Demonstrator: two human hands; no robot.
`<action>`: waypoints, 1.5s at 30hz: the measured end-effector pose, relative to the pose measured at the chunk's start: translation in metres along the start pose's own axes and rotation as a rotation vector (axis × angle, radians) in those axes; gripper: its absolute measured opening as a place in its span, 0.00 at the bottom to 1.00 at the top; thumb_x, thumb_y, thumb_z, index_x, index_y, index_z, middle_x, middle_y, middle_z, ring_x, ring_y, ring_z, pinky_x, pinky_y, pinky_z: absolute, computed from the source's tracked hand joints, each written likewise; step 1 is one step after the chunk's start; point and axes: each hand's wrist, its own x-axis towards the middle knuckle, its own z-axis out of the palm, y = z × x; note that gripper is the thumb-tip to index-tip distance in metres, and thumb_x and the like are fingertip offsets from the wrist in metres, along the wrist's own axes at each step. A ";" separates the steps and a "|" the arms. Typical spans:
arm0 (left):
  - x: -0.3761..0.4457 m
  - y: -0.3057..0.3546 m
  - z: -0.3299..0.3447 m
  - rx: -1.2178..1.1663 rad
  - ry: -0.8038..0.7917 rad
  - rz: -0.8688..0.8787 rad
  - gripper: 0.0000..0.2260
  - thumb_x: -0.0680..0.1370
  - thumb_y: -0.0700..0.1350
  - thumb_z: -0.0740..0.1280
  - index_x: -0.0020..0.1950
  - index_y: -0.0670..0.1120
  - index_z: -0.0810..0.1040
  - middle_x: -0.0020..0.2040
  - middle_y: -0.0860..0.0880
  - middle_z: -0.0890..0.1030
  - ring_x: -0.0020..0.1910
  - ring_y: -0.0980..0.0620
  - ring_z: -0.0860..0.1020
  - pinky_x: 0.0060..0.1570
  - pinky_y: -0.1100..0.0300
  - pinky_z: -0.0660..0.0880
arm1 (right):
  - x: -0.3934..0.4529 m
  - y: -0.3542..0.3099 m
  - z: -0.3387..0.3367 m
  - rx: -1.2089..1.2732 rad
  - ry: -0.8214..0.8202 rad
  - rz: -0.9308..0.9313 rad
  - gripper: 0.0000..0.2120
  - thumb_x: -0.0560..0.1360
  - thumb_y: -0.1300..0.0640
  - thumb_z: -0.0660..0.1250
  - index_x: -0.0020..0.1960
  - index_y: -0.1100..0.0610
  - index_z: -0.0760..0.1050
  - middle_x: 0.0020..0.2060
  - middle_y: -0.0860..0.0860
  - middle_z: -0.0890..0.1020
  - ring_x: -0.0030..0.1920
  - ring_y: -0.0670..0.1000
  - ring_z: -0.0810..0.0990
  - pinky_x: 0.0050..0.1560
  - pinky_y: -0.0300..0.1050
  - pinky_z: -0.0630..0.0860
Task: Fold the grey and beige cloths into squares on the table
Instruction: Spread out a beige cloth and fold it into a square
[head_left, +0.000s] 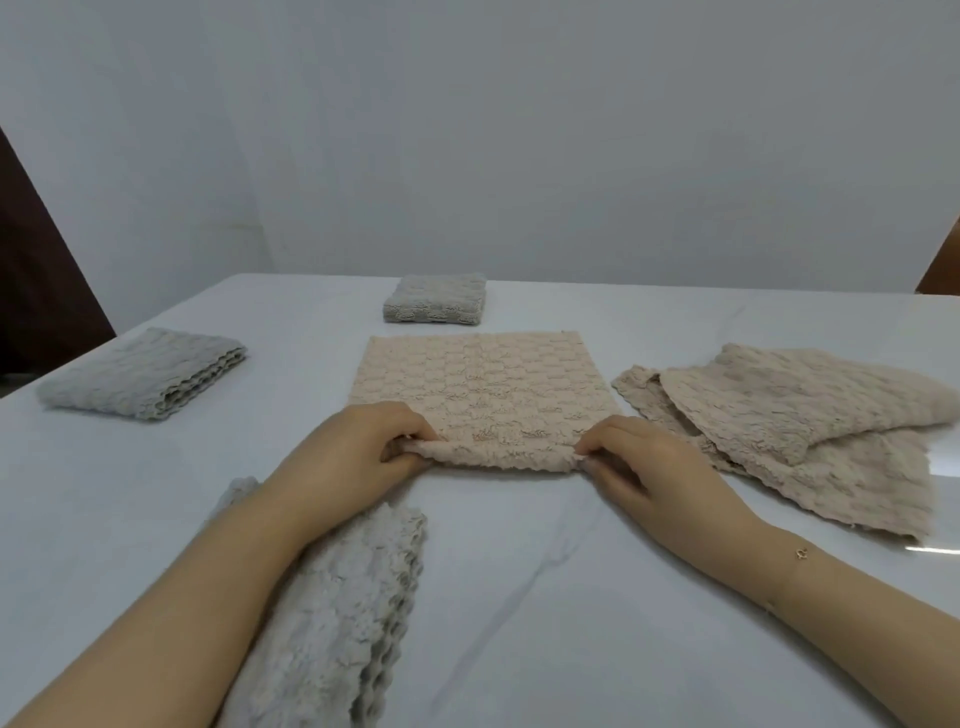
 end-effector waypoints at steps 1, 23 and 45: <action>-0.001 -0.003 -0.003 -0.053 -0.001 -0.044 0.05 0.74 0.42 0.71 0.46 0.52 0.81 0.43 0.56 0.81 0.43 0.58 0.77 0.49 0.59 0.74 | 0.000 0.000 -0.001 0.021 0.003 0.018 0.03 0.78 0.57 0.64 0.50 0.53 0.76 0.44 0.44 0.78 0.44 0.43 0.74 0.46 0.29 0.67; -0.006 -0.015 -0.036 -0.700 0.034 -0.302 0.19 0.63 0.63 0.74 0.43 0.49 0.84 0.41 0.52 0.84 0.40 0.58 0.79 0.45 0.65 0.72 | -0.001 -0.015 -0.039 0.751 -0.033 0.354 0.14 0.62 0.59 0.76 0.47 0.52 0.82 0.38 0.47 0.84 0.38 0.45 0.80 0.39 0.30 0.75; 0.100 -0.047 0.016 -0.365 0.157 -0.554 0.17 0.70 0.56 0.73 0.34 0.45 0.73 0.28 0.49 0.76 0.24 0.53 0.73 0.29 0.62 0.71 | 0.075 0.059 -0.010 0.104 0.000 0.451 0.21 0.72 0.53 0.69 0.30 0.56 0.59 0.25 0.49 0.63 0.28 0.48 0.61 0.30 0.43 0.55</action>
